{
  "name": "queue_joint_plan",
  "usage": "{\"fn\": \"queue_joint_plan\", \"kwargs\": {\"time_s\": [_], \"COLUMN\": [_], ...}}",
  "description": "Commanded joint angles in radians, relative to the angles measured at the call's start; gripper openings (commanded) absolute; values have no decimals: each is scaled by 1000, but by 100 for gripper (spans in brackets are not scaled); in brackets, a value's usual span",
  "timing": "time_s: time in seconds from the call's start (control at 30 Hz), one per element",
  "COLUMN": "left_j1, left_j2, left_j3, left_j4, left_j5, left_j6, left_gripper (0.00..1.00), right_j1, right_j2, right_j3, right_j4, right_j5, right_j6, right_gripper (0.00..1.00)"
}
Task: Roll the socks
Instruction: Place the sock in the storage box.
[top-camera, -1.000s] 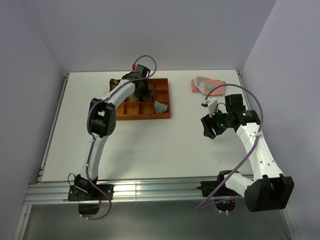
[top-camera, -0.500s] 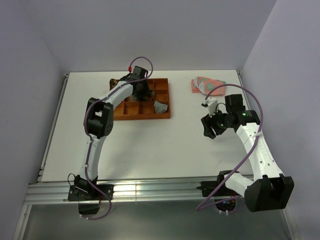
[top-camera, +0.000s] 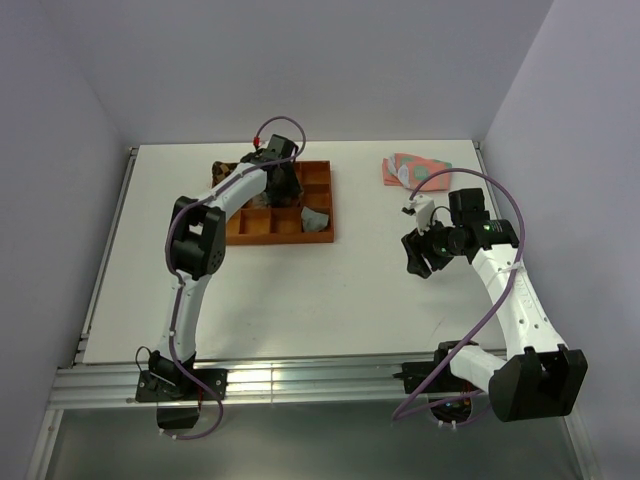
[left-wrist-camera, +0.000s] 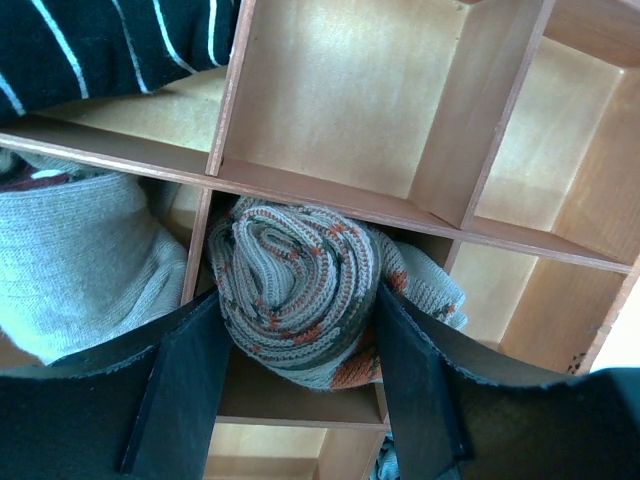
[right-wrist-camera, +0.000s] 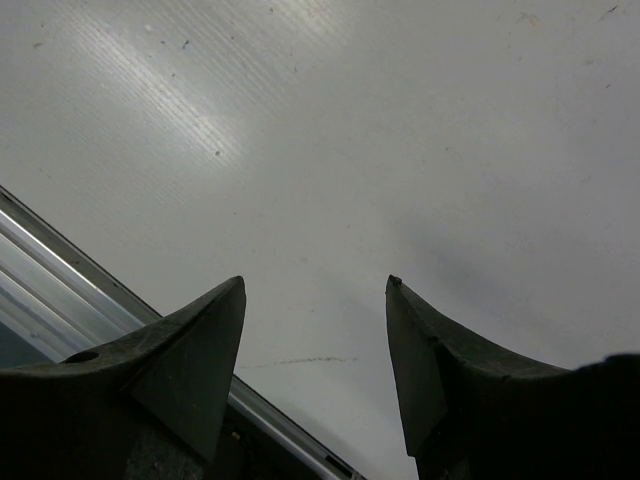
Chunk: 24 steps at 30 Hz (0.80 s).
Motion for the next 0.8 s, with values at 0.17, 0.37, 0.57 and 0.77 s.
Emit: {"fn": "queue_joint_plan", "kwargs": {"time_s": [0.17,0.37,0.57,0.77], "left_j1": [12,12,12,14], "left_j2": [-11,-31,-16,10], "left_j3": [4,23,52,-22], "left_j4": [-200,-187,-226,-212], "left_j5": [-60,-34,-46,-10], "left_j6": [-13,-13,-2,19], "left_gripper": [67,69,64,40], "right_j1": [4,6,6,6], "right_j2": [1,7,1,-2], "right_j3": [-9,-14,-12,-20], "right_j4": [37,40,39,39], "right_j5": [10,8,7,10], "right_j6": [4,5,10,8], "right_gripper": [65,65,65,65]}}
